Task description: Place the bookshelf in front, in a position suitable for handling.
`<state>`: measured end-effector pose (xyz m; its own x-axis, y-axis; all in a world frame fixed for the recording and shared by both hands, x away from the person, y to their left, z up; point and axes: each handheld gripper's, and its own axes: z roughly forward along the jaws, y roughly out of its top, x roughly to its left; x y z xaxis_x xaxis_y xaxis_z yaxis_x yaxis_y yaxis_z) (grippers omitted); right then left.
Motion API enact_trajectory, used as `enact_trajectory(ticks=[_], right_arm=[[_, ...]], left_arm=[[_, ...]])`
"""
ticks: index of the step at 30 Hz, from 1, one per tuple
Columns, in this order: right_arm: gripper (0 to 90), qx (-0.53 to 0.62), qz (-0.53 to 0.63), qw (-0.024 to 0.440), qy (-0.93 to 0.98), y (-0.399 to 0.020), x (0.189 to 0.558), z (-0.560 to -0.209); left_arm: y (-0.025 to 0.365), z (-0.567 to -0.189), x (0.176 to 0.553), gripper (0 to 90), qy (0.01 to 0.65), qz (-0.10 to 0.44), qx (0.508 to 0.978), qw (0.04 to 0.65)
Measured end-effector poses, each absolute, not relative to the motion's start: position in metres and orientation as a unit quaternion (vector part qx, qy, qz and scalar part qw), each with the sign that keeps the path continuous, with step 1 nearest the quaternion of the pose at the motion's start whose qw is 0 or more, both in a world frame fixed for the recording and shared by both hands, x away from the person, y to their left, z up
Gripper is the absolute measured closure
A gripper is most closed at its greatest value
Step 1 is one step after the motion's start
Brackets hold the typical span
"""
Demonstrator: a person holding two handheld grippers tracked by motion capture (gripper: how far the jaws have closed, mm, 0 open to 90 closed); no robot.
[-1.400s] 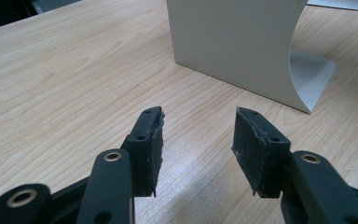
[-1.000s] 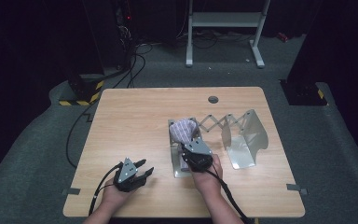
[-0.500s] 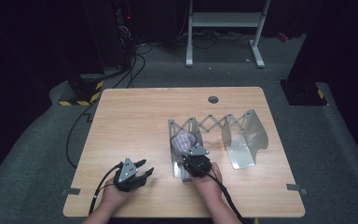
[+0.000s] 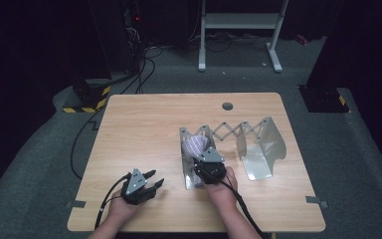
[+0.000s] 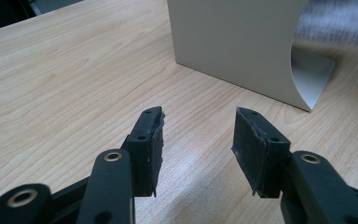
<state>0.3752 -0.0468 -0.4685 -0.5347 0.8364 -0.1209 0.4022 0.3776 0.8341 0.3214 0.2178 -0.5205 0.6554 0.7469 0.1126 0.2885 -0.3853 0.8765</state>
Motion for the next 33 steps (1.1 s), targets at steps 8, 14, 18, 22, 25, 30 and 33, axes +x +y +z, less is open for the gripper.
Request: enact_trajectory(ticks=[8,14,18,22,25,30,33], right_arm=[[66.3,0.375,0.440,0.313,0.753,-0.049,0.366,-0.430],[66.5,0.371,0.445,0.321,0.750,-0.047,0.364,-0.427],[66.5,0.387,0.425,0.298,0.762,-0.048,0.371,-0.445],[66.2,0.401,0.410,0.279,0.770,-0.050,0.375,-0.465],[66.2,0.410,0.399,0.268,0.775,-0.051,0.376,-0.477],[66.2,0.413,0.388,0.257,0.783,-0.052,0.374,-0.489],[65.8,0.411,0.384,0.254,0.787,-0.053,0.369,-0.494]], left_arm=[[0.219,-0.520,0.321,52.4,0.328,0.256,0.791,0.449],[0.219,-0.520,0.321,52.4,0.328,0.256,0.791,0.449],[0.219,-0.520,0.321,52.5,0.329,0.256,0.790,0.449],[0.219,-0.520,0.322,52.7,0.331,0.255,0.789,0.450],[0.219,-0.520,0.322,52.7,0.329,0.254,0.791,0.449],[0.218,-0.520,0.321,52.6,0.329,0.254,0.791,0.449],[0.218,-0.520,0.320,51.7,0.327,0.252,0.791,0.452]])
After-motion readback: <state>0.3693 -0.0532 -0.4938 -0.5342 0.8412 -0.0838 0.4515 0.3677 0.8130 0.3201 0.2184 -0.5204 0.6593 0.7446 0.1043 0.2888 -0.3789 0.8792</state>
